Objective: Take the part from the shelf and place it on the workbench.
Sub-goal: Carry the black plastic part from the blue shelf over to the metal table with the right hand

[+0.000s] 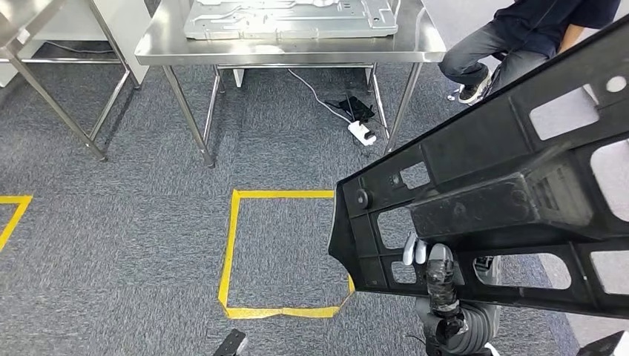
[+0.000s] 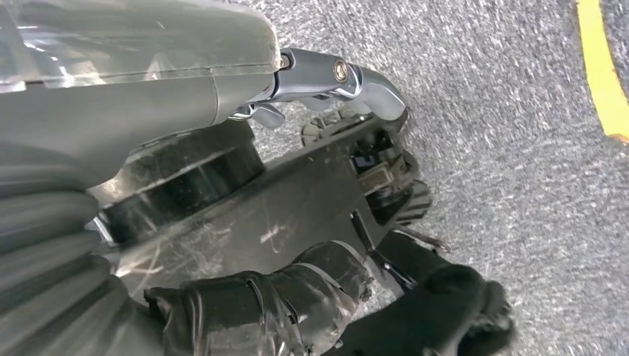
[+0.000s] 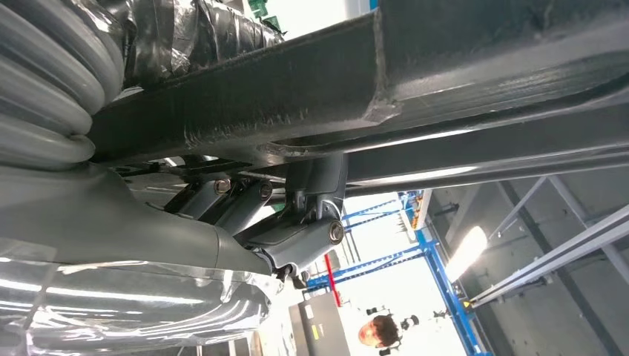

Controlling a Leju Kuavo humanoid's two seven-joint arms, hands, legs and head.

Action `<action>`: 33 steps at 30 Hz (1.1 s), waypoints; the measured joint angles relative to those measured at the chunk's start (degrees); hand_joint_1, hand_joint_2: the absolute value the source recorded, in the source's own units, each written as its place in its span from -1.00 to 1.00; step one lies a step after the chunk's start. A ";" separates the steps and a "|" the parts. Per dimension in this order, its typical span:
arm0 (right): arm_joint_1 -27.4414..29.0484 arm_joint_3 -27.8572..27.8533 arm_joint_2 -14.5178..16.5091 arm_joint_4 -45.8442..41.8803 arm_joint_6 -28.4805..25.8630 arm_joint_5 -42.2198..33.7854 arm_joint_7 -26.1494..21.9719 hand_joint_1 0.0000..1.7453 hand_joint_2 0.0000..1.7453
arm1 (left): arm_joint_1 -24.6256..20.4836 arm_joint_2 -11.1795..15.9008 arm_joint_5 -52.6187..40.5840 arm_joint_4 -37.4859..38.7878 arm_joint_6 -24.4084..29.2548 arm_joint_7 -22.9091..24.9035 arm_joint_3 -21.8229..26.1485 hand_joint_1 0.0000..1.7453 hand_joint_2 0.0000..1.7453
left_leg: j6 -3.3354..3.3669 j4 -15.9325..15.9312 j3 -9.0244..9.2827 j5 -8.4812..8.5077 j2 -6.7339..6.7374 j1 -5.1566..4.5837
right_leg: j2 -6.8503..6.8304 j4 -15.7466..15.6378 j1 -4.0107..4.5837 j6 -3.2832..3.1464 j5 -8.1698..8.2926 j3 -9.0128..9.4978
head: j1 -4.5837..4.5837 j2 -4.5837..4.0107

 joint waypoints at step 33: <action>-0.06 -0.40 -0.46 0.10 0.05 0.13 1.01 1.00 1.00 | 0.23 0.13 0.00 -0.01 -0.20 0.46 -0.58 -1.00 1.00 | -0.04 -1.22 3.54 -1.82 -0.21 -0.21 | 0.08 -8.48 -0.62 0.78 5.35 2.91 | 0.62 0.00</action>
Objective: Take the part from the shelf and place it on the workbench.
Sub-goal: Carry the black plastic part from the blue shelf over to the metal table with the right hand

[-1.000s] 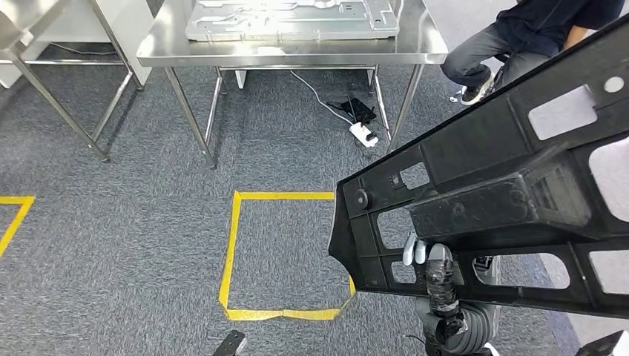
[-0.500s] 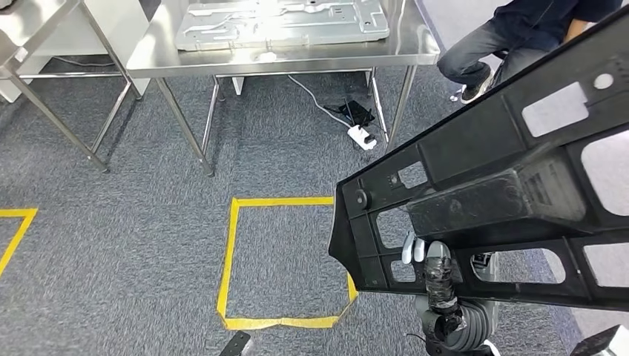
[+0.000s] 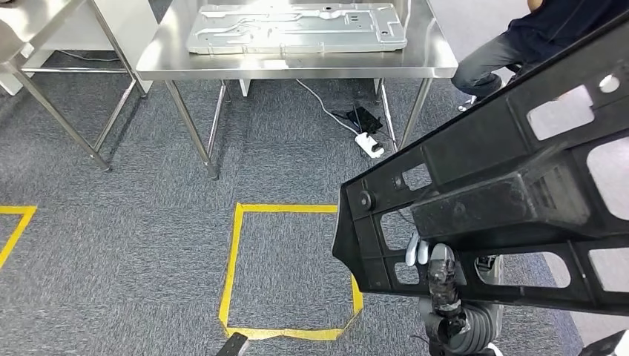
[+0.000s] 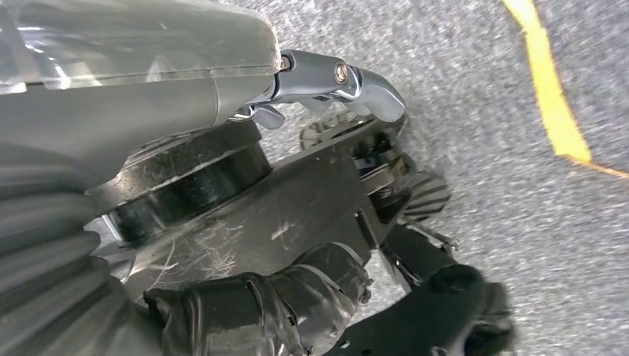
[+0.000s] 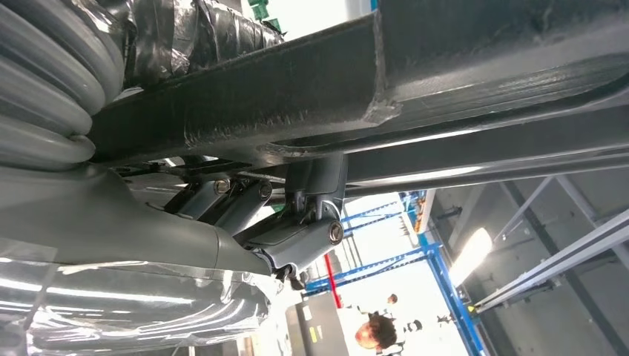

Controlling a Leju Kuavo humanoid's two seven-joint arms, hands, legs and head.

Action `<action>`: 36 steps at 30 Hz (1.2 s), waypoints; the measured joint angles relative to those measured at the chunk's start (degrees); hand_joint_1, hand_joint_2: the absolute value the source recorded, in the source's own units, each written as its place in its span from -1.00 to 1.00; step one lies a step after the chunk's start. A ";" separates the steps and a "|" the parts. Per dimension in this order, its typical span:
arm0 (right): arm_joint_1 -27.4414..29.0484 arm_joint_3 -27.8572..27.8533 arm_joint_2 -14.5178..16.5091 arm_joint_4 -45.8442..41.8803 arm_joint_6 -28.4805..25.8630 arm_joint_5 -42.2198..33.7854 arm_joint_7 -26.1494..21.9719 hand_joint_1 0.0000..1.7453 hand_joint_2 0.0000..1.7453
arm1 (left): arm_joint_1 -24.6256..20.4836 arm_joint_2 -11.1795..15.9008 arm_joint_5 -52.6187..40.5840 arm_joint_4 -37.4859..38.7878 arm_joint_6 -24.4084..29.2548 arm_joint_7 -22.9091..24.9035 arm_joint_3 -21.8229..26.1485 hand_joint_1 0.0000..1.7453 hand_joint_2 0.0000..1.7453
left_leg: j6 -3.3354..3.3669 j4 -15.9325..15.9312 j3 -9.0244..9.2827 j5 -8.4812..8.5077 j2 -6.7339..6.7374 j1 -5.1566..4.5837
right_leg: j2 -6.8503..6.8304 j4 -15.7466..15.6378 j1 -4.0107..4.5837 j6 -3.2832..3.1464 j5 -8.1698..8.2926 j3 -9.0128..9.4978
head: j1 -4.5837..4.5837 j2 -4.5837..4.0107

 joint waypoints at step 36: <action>-1.31 0.00 0.24 2.72 1.74 -0.12 0.14 1.00 1.00 | -0.24 0.06 1.86 0.01 0.57 0.51 -0.13 -1.00 1.00 | -1.07 2.41 0.14 -1.99 -0.42 -0.45 | 0.06 -5.60 0.70 -2.11 0.81 3.26 | 0.43 0.00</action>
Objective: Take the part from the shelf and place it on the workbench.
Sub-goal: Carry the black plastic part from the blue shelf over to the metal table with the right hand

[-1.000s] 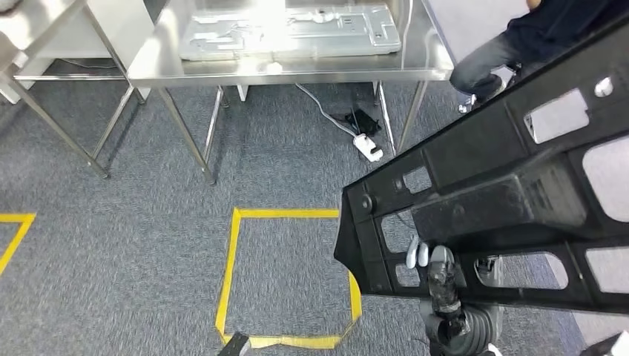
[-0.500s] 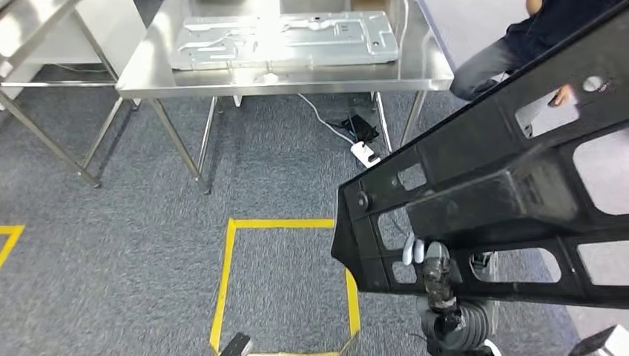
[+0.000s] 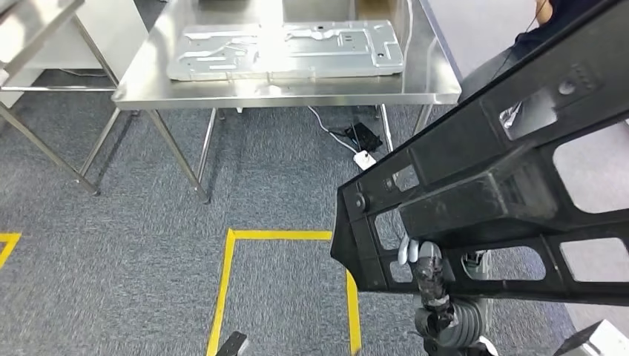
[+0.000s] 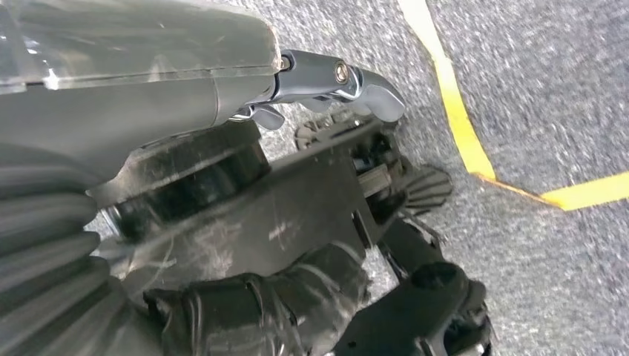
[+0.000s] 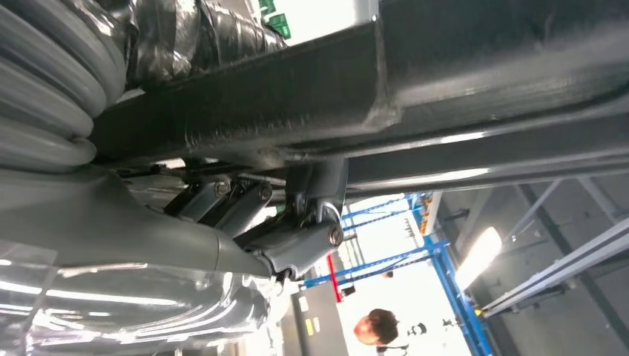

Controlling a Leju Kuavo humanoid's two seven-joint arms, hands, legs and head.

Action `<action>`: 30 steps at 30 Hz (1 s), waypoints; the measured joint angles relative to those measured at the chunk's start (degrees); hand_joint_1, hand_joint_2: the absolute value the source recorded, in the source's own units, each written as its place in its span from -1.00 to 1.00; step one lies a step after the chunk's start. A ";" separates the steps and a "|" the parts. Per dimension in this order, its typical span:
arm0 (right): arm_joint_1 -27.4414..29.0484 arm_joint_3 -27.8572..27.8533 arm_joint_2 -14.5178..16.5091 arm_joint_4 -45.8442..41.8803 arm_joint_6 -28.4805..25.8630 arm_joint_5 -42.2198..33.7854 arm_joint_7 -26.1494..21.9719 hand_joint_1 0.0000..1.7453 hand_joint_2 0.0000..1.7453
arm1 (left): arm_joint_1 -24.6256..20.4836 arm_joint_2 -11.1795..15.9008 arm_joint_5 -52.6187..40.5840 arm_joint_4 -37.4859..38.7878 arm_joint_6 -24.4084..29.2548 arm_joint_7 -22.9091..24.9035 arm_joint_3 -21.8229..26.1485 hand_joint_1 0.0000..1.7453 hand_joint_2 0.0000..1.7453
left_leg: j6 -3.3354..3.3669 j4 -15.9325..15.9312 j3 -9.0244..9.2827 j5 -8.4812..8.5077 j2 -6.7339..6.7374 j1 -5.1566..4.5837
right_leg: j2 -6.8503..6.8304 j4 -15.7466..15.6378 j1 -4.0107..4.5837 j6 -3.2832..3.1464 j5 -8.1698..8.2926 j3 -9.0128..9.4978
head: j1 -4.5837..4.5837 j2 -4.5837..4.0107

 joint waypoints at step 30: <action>-1.26 0.02 2.06 2.51 0.32 0.44 -0.45 1.00 1.00 | 0.20 -2.17 -0.21 -0.01 3.16 0.03 -0.04 -1.00 1.00 | 1.01 -0.46 -1.15 0.97 0.26 0.08 | 0.03 0.48 0.14 0.90 0.70 -1.93 | -0.13 0.00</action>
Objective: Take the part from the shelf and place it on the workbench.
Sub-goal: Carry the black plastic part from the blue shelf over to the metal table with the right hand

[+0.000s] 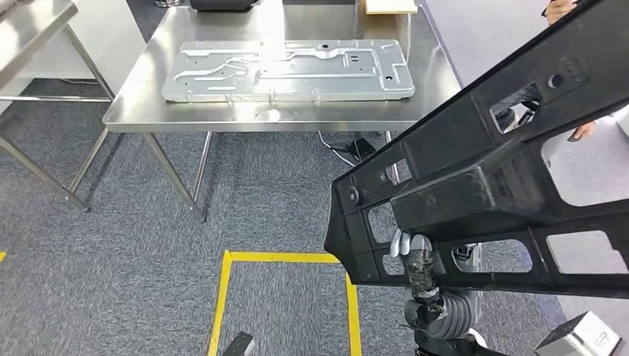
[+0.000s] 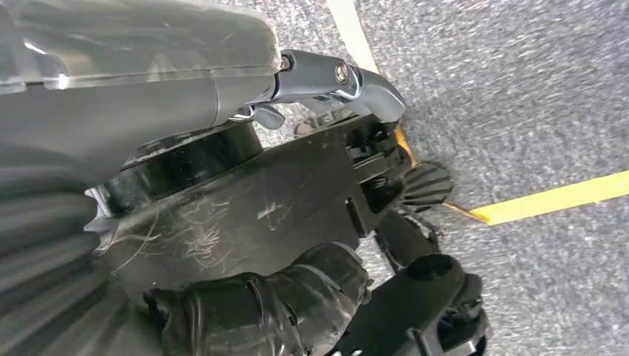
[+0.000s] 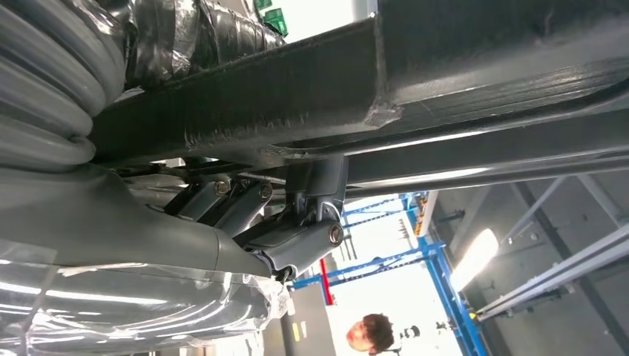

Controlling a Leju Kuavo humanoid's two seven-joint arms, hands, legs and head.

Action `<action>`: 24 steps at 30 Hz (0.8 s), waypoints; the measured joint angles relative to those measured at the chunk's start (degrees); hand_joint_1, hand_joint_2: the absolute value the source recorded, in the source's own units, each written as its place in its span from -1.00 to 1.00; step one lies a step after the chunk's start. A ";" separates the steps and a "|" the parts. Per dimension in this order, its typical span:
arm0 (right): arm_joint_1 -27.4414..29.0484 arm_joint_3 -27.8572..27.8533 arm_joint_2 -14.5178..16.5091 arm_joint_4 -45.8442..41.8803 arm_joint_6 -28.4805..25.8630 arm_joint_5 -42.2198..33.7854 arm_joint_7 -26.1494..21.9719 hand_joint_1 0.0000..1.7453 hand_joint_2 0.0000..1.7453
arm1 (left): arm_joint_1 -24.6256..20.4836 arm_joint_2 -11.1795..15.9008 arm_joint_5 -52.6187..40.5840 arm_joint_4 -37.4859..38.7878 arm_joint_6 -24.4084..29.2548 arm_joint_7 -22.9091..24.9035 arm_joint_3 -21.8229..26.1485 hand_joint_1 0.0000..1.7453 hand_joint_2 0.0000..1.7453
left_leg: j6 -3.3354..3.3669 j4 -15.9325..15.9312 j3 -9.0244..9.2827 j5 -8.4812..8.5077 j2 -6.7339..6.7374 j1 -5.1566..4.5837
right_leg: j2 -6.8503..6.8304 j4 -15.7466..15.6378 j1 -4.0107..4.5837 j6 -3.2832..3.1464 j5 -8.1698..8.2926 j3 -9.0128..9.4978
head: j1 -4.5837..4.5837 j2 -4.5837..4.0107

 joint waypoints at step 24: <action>1.04 -0.02 -0.68 -0.65 -0.06 -0.67 0.16 1.00 1.00 | -0.02 1.02 -0.46 0.01 -3.22 -0.43 -0.09 -1.00 1.00 | 0.93 -0.02 -3.20 3.13 0.18 -0.01 | 0.39 11.76 0.10 0.37 -9.82 1.10 | 0.06 0.00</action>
